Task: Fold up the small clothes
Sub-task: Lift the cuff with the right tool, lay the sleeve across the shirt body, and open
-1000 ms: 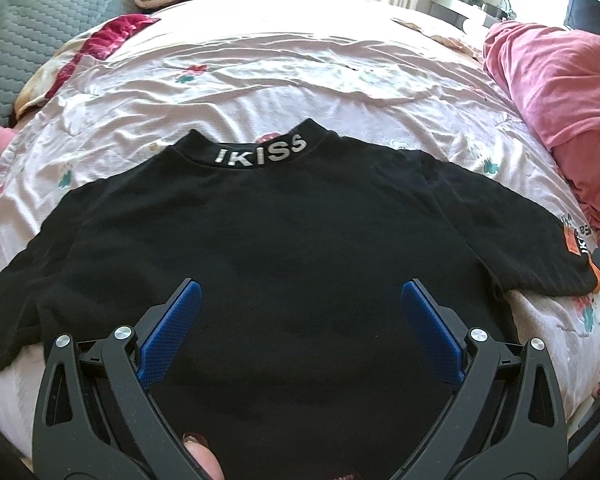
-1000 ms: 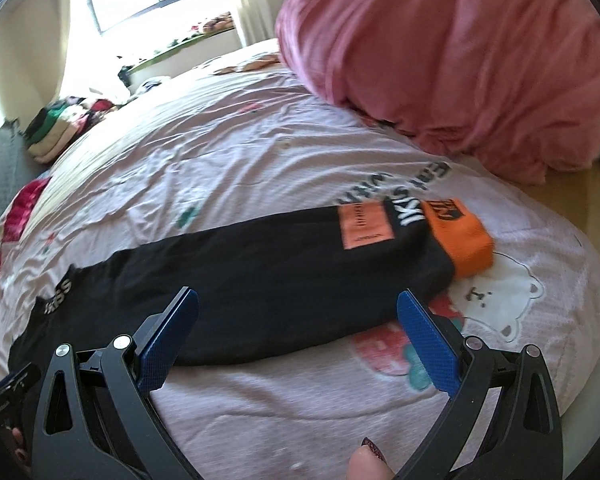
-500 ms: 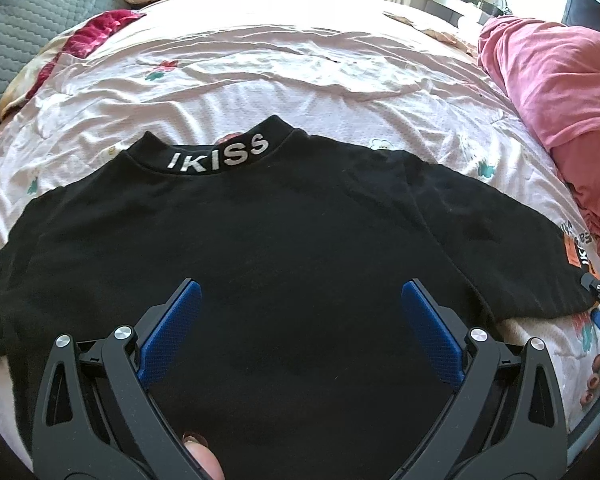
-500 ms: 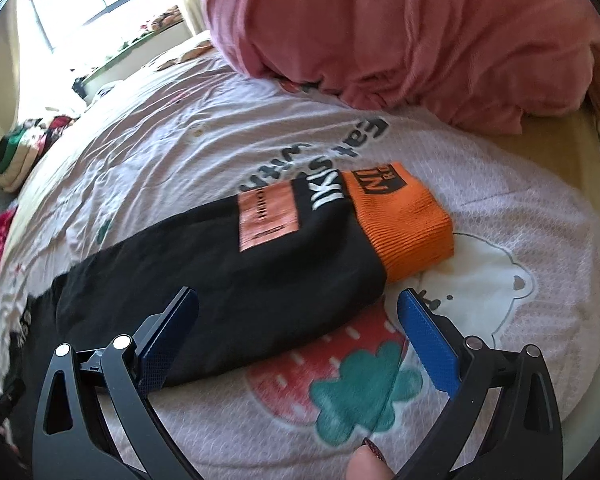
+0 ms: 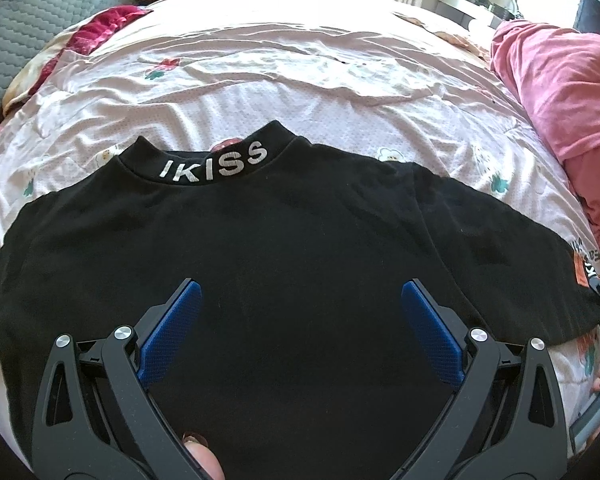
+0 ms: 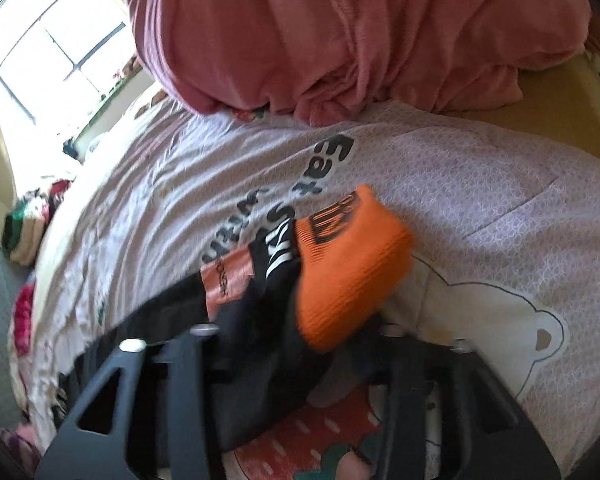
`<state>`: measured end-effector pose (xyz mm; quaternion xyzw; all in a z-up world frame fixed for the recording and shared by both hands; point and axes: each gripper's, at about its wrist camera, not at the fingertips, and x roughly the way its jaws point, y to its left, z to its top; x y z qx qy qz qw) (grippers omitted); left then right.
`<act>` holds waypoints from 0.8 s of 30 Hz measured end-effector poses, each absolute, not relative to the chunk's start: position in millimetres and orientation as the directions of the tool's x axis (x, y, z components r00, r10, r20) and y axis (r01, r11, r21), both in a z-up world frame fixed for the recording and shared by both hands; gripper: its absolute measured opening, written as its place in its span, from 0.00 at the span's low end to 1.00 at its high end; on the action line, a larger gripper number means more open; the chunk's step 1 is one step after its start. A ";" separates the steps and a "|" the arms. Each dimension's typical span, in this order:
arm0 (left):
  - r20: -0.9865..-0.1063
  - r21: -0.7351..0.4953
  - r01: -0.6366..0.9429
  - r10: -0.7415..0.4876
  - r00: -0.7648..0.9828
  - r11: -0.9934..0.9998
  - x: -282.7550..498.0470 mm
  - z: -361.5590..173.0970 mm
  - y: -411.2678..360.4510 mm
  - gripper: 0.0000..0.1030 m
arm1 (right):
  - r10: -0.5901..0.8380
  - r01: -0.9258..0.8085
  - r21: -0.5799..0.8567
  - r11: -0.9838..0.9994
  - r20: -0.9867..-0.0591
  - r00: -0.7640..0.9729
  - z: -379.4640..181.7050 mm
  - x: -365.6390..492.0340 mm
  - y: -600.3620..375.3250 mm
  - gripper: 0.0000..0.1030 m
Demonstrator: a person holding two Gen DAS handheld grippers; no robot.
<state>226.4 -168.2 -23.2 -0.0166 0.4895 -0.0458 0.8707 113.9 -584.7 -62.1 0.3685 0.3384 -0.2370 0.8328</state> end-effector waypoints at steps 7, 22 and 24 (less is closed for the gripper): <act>-0.854 -0.104 0.033 -0.107 0.509 0.994 236.9 -19.8 -159.5 0.91 | -0.100 0.487 0.527 0.696 -0.601 0.793 -23.9 124.7 -556.2 0.15; -0.829 -0.197 0.032 -0.184 0.529 0.980 245.7 6.1 -123.7 0.91 | 0.122 0.116 0.462 0.880 -0.454 0.883 25.9 163.7 -440.6 0.15; -0.827 -0.225 0.031 -0.208 0.522 0.974 245.9 6.0 -117.7 0.91 | 0.148 0.080 0.447 0.891 -0.453 0.879 27.0 169.7 -423.1 0.15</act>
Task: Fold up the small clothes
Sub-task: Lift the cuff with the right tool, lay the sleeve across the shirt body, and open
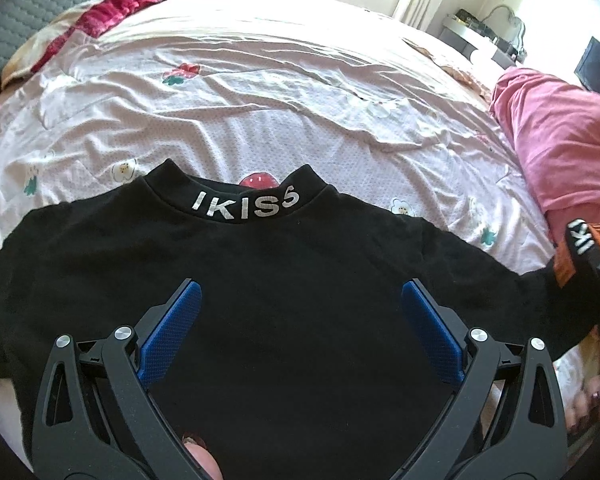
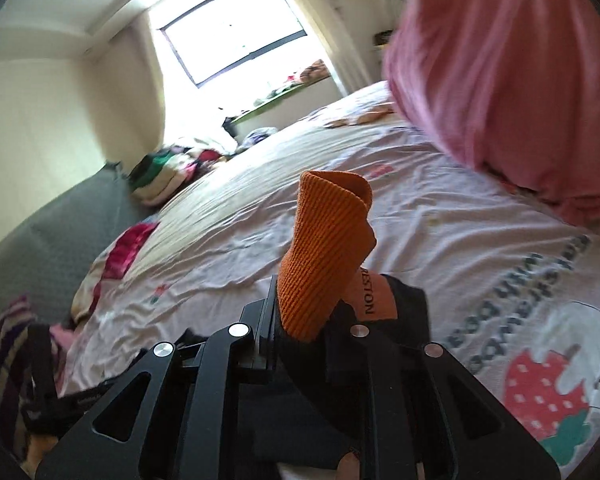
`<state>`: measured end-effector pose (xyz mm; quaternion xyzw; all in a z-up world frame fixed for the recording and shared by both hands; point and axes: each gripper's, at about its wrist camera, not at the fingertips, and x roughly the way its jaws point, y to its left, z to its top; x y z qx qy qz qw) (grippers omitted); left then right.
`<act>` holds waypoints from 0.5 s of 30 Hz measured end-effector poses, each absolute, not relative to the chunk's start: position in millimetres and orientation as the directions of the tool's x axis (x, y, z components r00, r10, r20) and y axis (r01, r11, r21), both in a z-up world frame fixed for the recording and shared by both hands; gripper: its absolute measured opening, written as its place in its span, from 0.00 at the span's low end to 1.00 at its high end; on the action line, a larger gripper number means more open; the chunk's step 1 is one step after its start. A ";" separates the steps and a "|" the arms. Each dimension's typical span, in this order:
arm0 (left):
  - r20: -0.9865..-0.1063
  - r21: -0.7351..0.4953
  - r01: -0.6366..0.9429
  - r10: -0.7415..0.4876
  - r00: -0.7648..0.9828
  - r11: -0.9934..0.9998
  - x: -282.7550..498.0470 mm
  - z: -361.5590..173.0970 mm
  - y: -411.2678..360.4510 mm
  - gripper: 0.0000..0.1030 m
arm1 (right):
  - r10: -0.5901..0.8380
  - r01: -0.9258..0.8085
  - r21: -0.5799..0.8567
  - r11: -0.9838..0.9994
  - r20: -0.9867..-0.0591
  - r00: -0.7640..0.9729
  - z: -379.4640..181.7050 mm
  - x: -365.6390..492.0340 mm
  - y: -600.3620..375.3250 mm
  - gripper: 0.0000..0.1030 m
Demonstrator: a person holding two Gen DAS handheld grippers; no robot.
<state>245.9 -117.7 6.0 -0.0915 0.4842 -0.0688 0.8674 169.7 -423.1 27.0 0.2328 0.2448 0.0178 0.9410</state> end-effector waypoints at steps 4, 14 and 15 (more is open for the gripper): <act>-0.825 -0.288 0.033 -0.265 0.500 0.957 245.9 4.0 -103.4 0.91 | 0.195 0.015 0.423 0.906 -0.449 0.872 31.7 172.1 -392.4 0.15; -0.802 -0.391 -0.009 -0.336 0.494 0.920 241.4 2.1 -66.5 0.91 | 0.295 -0.134 0.341 0.931 -0.482 0.825 22.7 182.2 -322.0 0.15; -0.800 -0.398 -0.015 -0.340 0.495 0.917 240.6 1.8 -62.7 0.91 | 0.302 -0.145 0.335 0.931 -0.486 0.820 21.2 182.4 -316.0 0.15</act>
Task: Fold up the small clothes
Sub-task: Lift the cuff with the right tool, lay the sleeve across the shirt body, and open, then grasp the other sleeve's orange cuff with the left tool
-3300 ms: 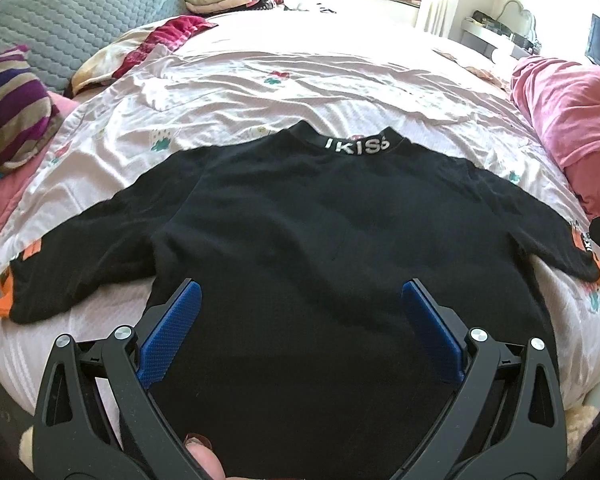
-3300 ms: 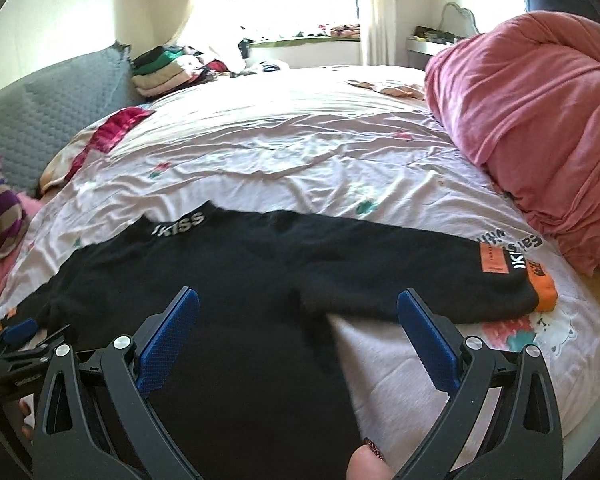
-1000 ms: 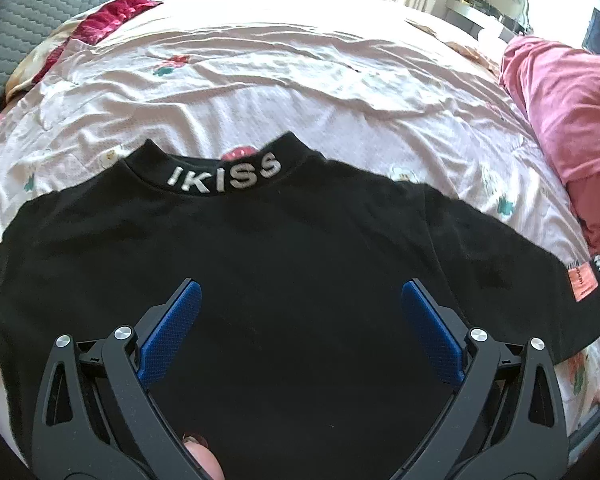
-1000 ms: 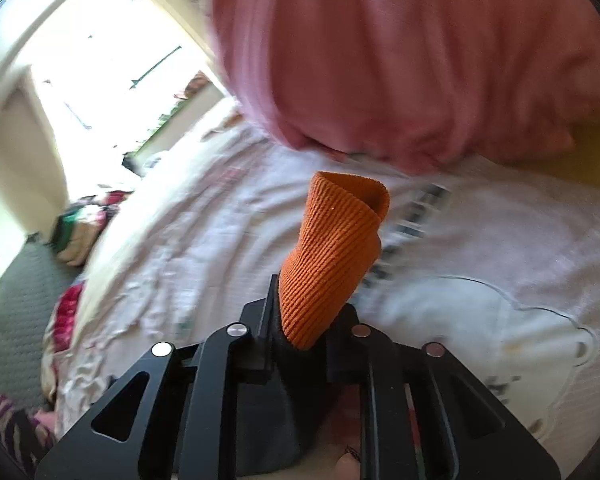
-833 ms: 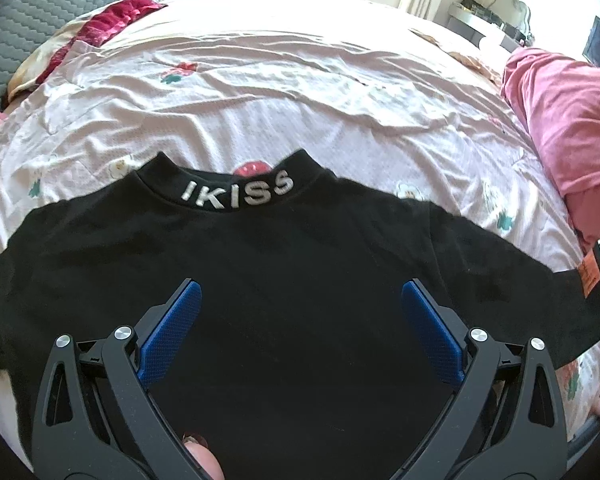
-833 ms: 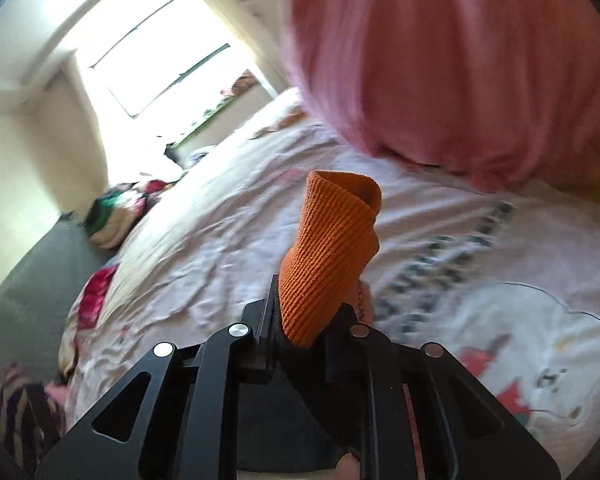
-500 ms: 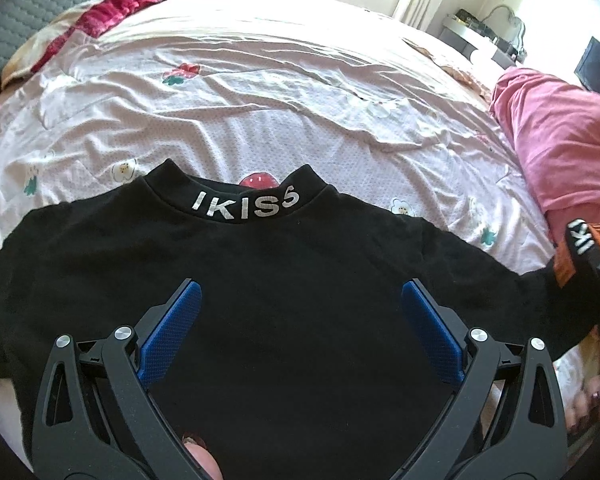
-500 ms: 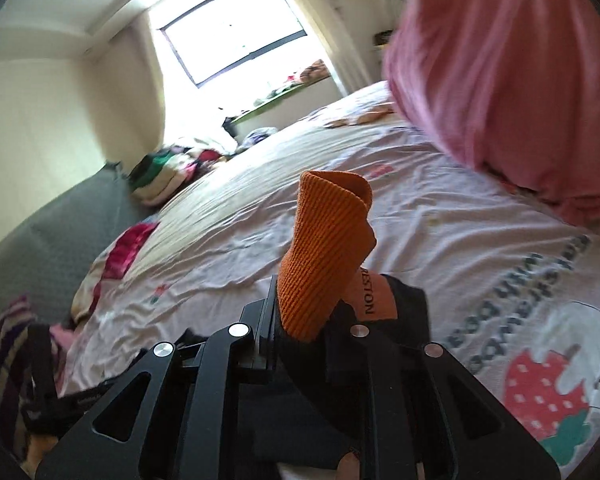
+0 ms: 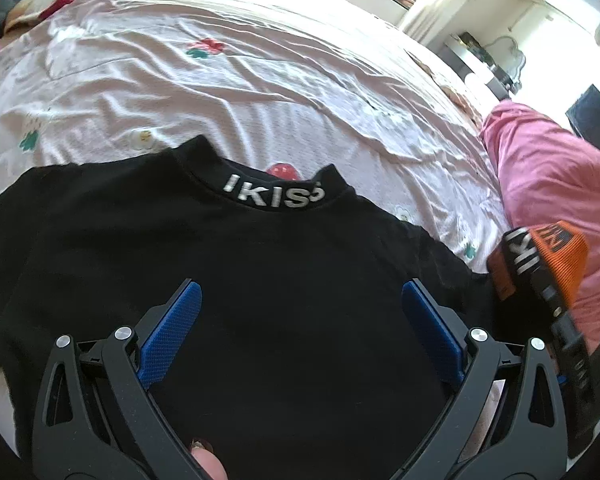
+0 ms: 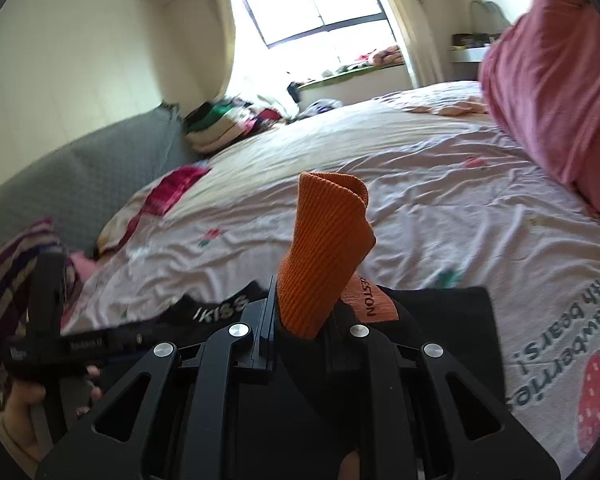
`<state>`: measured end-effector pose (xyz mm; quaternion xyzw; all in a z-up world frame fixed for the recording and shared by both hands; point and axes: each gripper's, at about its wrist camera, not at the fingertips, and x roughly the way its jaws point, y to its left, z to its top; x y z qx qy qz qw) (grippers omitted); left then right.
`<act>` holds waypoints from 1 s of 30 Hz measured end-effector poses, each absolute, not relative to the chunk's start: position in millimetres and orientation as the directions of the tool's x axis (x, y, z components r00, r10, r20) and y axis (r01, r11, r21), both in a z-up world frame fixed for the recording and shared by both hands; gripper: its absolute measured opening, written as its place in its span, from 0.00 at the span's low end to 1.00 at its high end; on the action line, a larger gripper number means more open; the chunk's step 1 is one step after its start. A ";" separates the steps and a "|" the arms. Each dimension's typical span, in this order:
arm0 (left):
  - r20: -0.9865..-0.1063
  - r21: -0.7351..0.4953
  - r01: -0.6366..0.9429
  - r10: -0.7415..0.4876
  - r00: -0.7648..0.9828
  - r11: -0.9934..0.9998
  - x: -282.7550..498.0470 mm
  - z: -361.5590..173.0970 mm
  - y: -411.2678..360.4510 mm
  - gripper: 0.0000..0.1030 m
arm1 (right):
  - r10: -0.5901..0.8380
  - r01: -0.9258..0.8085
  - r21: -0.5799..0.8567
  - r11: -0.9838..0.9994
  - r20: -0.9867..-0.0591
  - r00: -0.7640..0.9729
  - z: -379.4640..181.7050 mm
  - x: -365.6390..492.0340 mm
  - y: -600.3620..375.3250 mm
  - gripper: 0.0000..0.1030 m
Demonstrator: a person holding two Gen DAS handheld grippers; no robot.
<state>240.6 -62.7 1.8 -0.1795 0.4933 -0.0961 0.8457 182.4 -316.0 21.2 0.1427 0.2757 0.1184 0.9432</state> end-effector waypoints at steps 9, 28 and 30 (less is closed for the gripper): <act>-0.793 -0.445 -0.042 -0.371 0.484 0.895 237.1 -6.2 -42.8 0.91 | 0.358 -0.233 0.286 0.930 -0.552 0.753 -1.6 186.1 -266.7 0.17; -0.791 -0.533 0.011 -0.503 0.349 0.846 228.1 -48.8 -81.9 0.60 | 0.348 -0.151 0.358 0.921 -0.586 0.732 -0.6 188.9 -300.0 0.44; -0.803 -0.508 0.020 -0.482 0.350 0.861 228.4 -51.1 -91.3 0.60 | 0.331 -0.133 0.354 0.926 -0.592 0.735 -0.7 189.3 -305.3 0.45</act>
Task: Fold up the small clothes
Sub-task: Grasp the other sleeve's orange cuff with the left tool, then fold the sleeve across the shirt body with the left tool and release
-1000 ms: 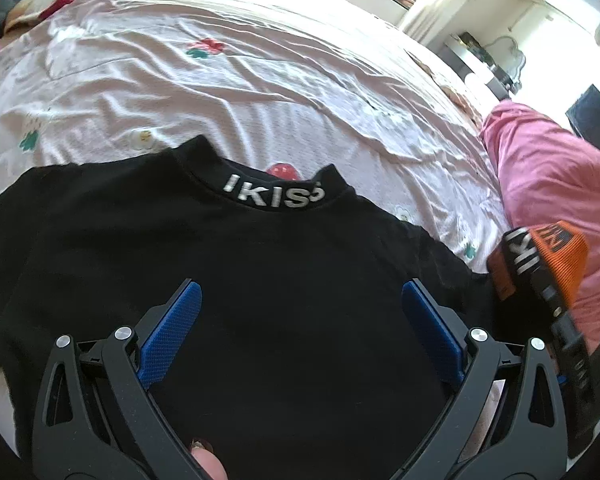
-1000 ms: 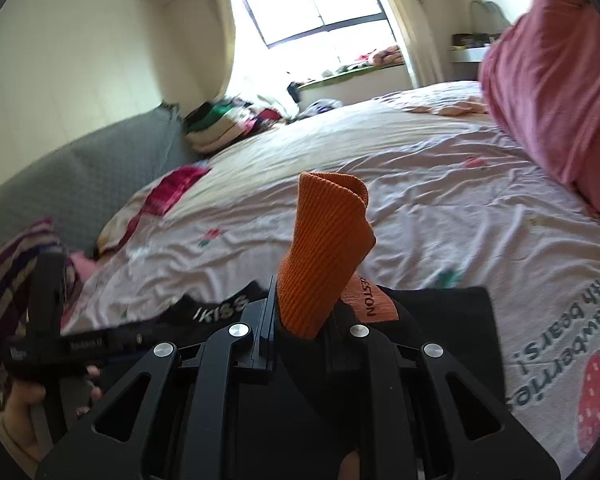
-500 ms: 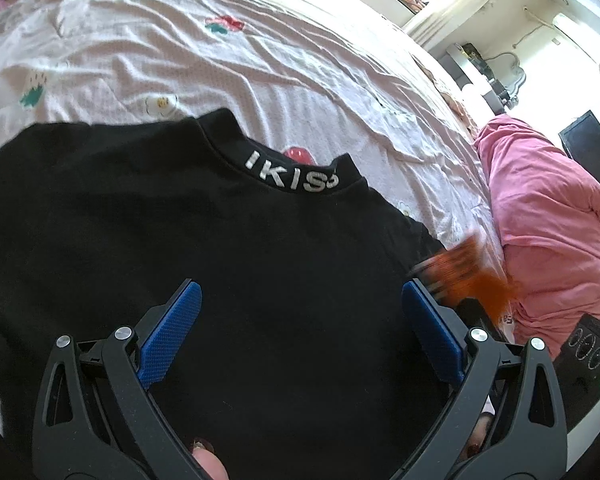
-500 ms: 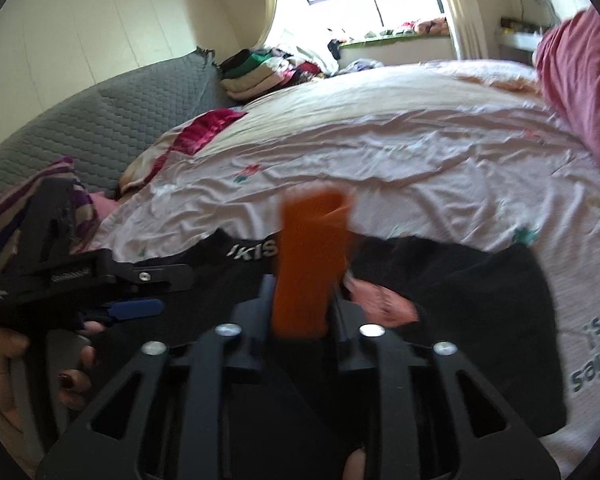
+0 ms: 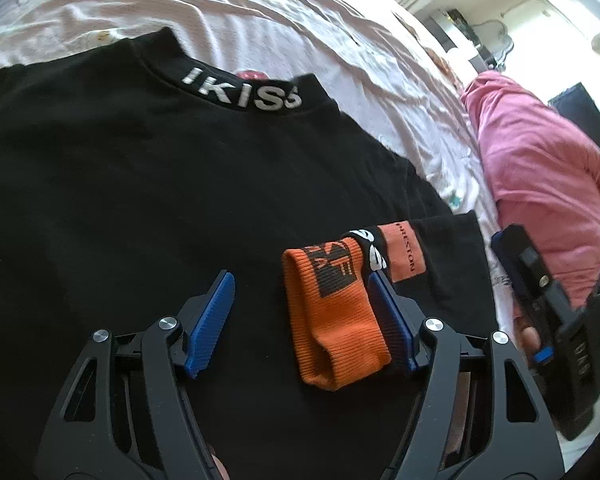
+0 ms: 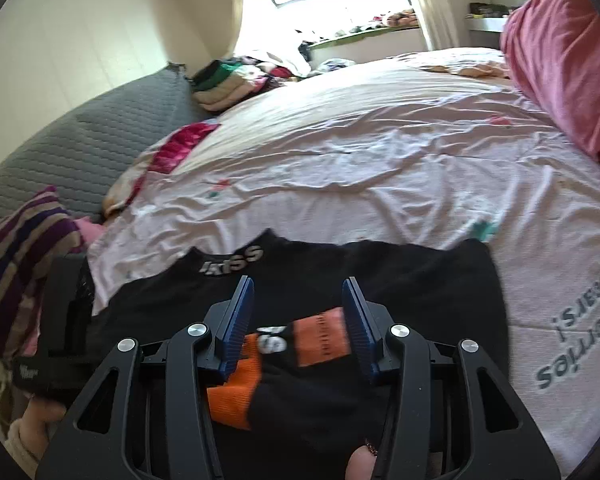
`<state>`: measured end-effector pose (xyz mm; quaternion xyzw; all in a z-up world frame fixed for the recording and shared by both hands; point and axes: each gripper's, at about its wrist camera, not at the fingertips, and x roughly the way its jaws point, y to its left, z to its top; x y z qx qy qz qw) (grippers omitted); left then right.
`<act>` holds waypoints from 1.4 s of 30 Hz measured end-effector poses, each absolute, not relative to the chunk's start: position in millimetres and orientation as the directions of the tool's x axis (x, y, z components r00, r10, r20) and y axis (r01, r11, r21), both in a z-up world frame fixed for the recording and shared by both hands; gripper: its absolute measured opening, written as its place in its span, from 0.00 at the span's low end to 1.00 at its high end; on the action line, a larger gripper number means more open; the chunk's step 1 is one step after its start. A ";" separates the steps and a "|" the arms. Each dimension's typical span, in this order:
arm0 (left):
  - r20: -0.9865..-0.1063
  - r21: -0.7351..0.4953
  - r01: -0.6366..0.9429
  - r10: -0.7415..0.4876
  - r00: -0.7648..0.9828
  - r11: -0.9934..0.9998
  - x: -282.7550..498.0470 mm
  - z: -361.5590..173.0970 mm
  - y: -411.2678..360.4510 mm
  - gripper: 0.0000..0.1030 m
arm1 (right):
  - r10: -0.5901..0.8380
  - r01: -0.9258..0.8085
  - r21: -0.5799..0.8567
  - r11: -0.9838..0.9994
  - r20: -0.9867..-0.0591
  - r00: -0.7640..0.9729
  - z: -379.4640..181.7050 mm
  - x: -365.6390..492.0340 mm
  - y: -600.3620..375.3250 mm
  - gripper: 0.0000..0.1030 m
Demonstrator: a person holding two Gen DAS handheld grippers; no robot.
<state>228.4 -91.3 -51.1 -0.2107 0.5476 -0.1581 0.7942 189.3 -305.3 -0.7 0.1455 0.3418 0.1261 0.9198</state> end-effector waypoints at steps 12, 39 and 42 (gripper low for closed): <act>-0.821 -0.410 0.114 -0.421 0.386 0.905 231.3 -41.4 -128.1 0.08 | 0.254 -0.025 0.354 0.935 -0.619 0.744 -1.9 192.3 -339.9 0.47; -0.765 -0.338 0.026 -0.291 0.574 0.941 196.4 39.8 -12.9 0.06 | 0.115 0.065 0.245 0.967 -0.651 0.750 -2.4 193.1 -347.6 0.47; -0.771 -0.350 0.005 -0.291 0.567 0.937 196.0 34.8 -1.8 0.06 | 0.119 0.028 0.210 0.977 -0.653 0.748 -3.6 192.1 -333.6 0.47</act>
